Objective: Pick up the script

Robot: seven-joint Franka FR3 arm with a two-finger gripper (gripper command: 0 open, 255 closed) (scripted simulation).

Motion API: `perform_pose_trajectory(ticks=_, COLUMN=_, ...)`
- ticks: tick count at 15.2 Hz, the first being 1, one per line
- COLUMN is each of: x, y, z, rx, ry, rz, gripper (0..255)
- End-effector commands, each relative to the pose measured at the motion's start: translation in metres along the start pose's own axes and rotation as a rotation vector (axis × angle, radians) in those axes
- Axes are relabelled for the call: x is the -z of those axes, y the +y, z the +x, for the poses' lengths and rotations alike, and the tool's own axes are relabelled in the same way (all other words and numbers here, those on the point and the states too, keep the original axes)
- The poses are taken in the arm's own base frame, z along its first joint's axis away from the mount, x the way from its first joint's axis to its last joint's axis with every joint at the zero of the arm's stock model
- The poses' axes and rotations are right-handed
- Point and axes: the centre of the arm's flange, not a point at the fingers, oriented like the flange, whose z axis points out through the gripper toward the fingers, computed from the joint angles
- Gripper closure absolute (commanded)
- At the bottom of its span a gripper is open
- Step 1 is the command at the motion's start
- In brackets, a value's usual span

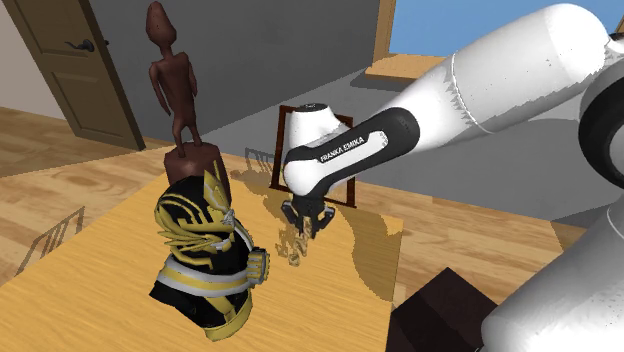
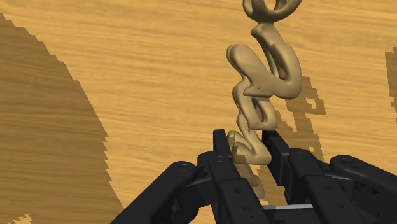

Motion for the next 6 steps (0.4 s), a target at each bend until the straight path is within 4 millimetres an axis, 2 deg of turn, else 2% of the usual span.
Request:
perform_pose_trajectory(ticks=1, x=0.011, y=-0.001, z=-0.001, rx=0.000, ry=0.000, rz=0.000, gripper=255)
perform_pose_trajectory(ticks=4, x=0.027, y=-0.001, z=-0.002, rx=0.000, ry=0.000, rz=0.000, gripper=255)
perform_pose_trajectory(ticks=6, x=0.028, y=-0.001, z=-0.002, rx=0.000, ry=0.000, rz=0.000, gripper=255)
